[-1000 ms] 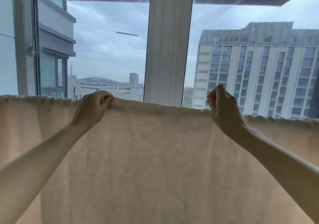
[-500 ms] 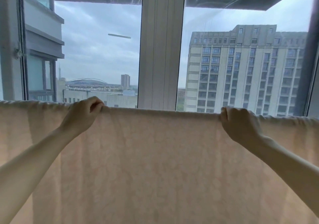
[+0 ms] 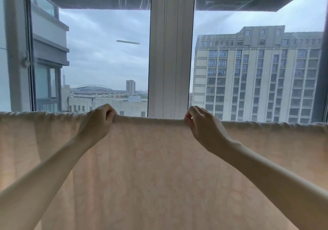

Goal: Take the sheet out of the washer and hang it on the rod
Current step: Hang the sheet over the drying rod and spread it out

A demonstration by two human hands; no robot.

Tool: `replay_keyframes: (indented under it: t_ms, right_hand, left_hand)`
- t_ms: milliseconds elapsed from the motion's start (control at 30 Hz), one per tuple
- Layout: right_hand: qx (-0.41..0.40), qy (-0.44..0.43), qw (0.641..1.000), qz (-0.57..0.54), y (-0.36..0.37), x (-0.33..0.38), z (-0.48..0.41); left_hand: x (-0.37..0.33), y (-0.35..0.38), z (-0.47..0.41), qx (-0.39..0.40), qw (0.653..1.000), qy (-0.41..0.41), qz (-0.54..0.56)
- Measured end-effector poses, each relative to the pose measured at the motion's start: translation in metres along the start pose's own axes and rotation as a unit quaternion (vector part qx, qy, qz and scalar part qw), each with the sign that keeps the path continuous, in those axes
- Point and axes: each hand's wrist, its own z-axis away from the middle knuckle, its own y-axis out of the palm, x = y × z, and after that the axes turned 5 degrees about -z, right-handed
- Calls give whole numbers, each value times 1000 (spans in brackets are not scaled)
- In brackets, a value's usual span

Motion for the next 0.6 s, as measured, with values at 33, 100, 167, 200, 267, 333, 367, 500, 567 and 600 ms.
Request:
replay_keyframes:
  t_ms: [33, 100, 167, 200, 267, 333, 367, 500, 567, 600]
  right_hand:
    - [3, 4, 1000, 1, 0, 0, -1]
    - [7, 11, 1000, 6, -2, -4, 0]
    - [-1, 30, 999, 13, -6, -13, 4]
    - [-9, 40, 999, 18, -8, -18, 6]
    - [-17, 51, 998, 26, -11, -27, 10]
    - [-11, 37, 999, 31, -14, -32, 10]
    - [-4, 26, 999, 32, -14, -32, 9]
    - [21, -22, 999, 16, -9, -15, -1]
    - [31, -53, 998, 4, -2, 2, -8]
    - [32, -71, 997, 0, 3, 10, -12]
  left_hand:
    - [0, 1, 0, -2, 1000, -1, -4]
    - [-1, 4, 2, -6, 1000, 7, -6]
    - [-7, 5, 3, -13, 999, 28, -9]
    - [-13, 6, 4, -19, 999, 44, -12]
    - [-28, 9, 5, -31, 996, 82, -13]
    - [-41, 14, 5, -24, 994, 111, -2]
    - [-45, 17, 6, -13, 993, 117, 9]
    - [-53, 25, 9, 20, 991, 115, 61]
    - [-51, 22, 9, 38, 990, 114, 76]
    - [-50, 19, 8, 44, 990, 112, 81]
